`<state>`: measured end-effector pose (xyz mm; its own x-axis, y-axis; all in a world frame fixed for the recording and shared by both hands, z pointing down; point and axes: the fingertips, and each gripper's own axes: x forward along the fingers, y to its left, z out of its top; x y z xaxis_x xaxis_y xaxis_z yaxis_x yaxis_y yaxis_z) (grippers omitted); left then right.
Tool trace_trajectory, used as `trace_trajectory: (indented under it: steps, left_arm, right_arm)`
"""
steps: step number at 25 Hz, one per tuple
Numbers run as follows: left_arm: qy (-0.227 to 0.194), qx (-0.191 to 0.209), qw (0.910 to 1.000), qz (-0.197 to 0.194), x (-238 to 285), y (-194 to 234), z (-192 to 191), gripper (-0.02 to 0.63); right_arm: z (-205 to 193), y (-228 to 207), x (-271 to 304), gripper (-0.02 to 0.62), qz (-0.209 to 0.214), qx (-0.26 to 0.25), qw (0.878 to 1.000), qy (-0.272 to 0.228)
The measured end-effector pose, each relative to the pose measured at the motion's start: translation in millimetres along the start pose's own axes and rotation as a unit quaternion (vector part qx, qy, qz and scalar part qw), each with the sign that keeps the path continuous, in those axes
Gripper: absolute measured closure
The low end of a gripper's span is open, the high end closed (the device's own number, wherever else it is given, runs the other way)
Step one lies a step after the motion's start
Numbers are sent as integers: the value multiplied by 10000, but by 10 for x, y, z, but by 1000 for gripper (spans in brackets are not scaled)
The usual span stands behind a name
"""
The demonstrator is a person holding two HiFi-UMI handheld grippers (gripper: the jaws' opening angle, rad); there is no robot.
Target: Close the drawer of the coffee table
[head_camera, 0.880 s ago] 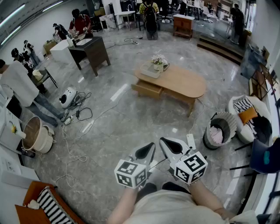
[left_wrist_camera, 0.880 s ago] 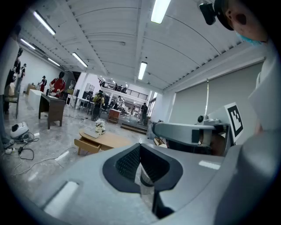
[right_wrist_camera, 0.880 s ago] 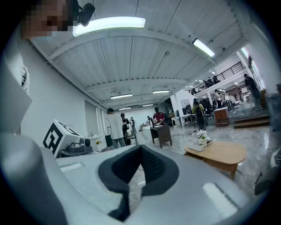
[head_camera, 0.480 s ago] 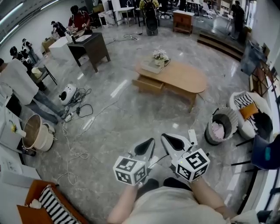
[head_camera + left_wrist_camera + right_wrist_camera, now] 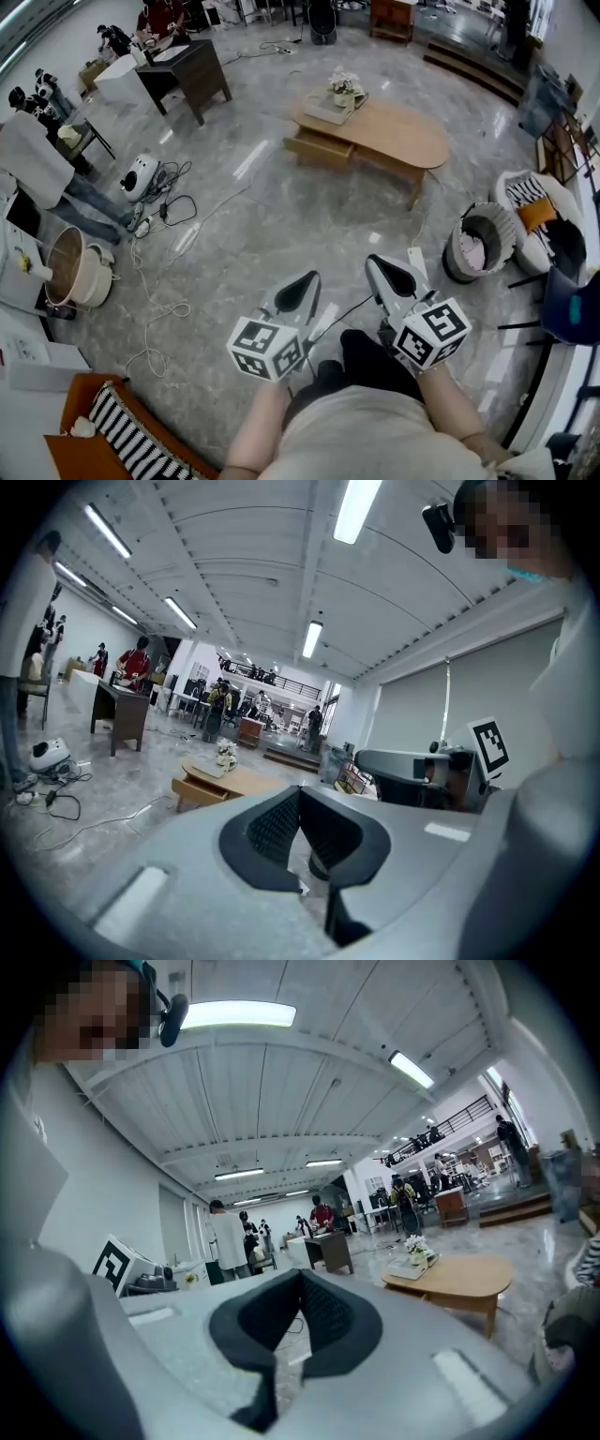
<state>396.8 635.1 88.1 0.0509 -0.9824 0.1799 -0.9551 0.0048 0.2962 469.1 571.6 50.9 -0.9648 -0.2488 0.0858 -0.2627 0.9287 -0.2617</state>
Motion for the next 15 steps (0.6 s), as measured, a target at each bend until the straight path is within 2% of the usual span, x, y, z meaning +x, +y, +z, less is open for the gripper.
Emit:
trace_trajectory:
  steps: [7,15]
  left_arm:
    - [-7,-84,9999,92,191,320,15,604]
    - [146,-186,9997,57,1000,792,147,604]
  right_arm:
    - [18,-192,369,594,-20,127,9999,-87]
    - [137,-749,1247,594,161,137,9998,6]
